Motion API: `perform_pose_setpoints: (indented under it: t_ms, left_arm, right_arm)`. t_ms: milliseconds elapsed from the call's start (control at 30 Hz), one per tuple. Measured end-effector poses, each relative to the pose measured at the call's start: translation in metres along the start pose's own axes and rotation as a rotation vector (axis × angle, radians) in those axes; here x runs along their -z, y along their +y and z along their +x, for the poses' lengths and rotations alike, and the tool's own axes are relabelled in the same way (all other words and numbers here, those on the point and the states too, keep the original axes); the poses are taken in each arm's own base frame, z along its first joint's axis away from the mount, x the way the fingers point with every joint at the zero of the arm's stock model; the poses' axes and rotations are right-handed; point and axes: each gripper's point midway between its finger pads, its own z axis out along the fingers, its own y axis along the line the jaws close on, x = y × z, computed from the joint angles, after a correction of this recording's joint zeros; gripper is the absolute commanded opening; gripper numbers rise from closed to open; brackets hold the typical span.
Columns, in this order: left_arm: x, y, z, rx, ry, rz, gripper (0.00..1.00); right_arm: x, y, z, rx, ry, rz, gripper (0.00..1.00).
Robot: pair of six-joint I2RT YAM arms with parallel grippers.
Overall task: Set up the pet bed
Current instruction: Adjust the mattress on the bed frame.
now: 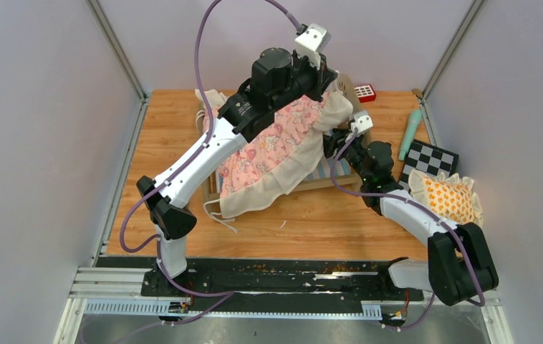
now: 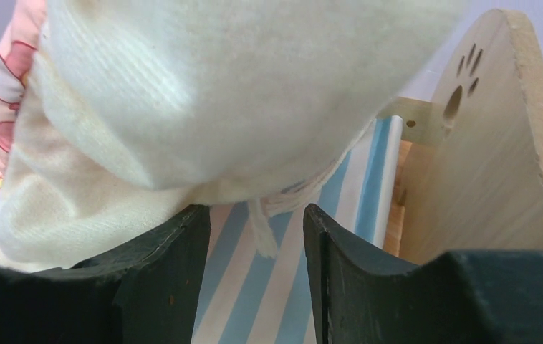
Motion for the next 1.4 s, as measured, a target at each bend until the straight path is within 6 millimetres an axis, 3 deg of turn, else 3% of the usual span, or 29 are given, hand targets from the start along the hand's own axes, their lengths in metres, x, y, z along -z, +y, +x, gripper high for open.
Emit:
perform_pose_setpoints:
  t_ms: [167,300,400,533,800,1033,1400]
  left_arm:
    - [0.0,0.0,0.0,0.0,0.0,0.001,0.0]
    - [0.0,0.0,0.0,0.0,0.002,0.001,0.0]
    - [0.0,0.0,0.002,0.0,0.005,0.0,0.0]
    - [0.001,0.001,0.009,0.0,0.023,-0.002,0.0]
    - [0.004,0.002,0.031,0.003,0.071,0.002,0.0]
    - [0.005,0.008,0.059,0.009,0.128,0.008,0.0]
    - [0.003,0.017,0.127,0.031,0.234,0.024,0.0]
  right_arm:
    - [-0.007,0.009,-0.007,-0.013,-0.043,-0.053,0.43]
    - [-0.008,0.012,-0.015,-0.017,-0.077,-0.068,0.25]
    - [-0.009,0.005,-0.017,-0.012,-0.085,-0.031,0.13]
    - [-0.002,-0.011,-0.017,0.007,-0.062,0.064,0.07]
    - [0.014,-0.043,-0.039,0.078,-0.043,0.25,0.05]
    - [0.03,-0.057,-0.042,0.129,-0.017,0.336,0.06]
    - [0.028,-0.06,-0.019,0.198,0.069,0.323,0.04]
